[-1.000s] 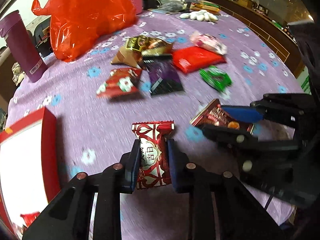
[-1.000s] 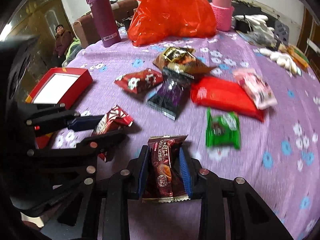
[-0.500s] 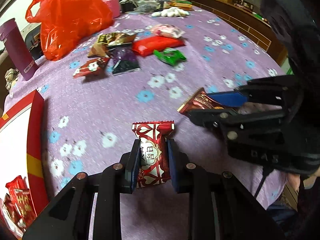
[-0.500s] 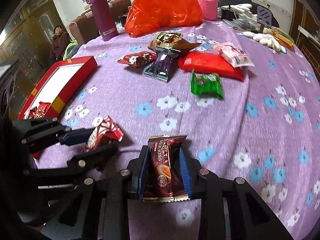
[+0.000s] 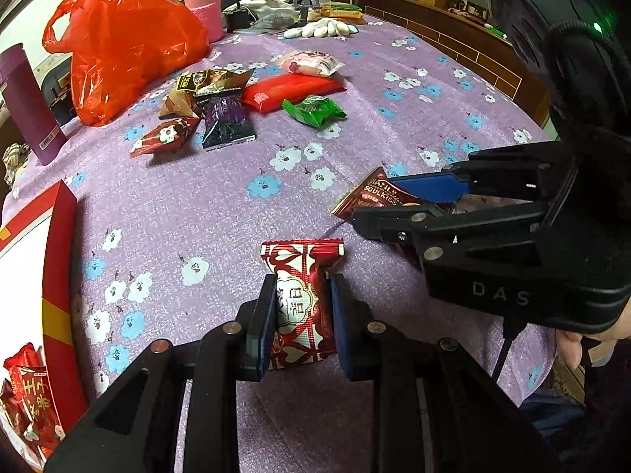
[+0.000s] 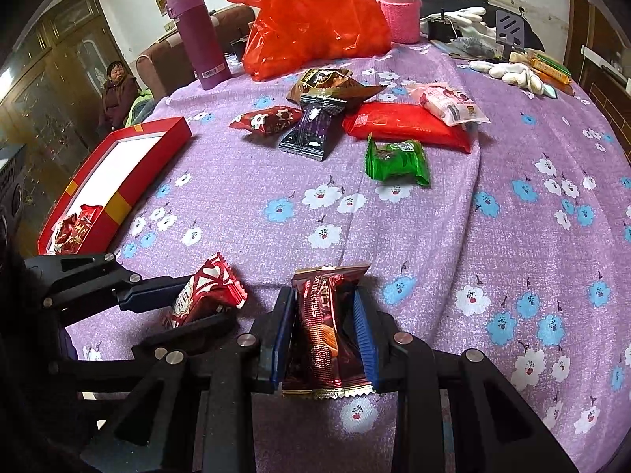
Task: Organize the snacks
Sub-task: 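Lift the brown wafer packet and red-white candy off the cloth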
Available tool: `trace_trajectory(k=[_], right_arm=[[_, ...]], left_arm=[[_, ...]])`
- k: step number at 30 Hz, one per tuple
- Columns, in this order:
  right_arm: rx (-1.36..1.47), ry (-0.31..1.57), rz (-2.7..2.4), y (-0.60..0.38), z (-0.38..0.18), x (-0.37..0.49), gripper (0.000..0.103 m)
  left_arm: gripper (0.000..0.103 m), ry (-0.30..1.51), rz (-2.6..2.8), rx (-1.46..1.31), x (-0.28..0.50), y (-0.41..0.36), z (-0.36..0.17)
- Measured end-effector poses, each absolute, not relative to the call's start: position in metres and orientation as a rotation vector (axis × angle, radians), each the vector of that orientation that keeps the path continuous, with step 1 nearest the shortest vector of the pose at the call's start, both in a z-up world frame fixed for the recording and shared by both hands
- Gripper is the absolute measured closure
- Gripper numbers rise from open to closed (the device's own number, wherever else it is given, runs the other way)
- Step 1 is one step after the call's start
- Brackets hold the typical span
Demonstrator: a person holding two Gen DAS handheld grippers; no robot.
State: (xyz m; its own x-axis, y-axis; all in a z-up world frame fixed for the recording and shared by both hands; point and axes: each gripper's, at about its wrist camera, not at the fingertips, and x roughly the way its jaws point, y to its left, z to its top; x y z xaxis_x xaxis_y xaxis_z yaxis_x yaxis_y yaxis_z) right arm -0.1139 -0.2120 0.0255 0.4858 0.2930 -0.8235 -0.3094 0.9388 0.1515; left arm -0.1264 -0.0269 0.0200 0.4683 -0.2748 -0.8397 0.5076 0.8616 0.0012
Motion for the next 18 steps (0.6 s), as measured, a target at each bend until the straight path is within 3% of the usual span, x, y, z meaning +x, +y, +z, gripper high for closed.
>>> trace_trajectory(k=[18], right_arm=[[0.045, 0.938, 0.426, -0.251, 0.024, -0.124, 0.072]], left_arm=[[0.08, 0.957, -0.545, 0.145, -0.124, -0.009, 0.021]])
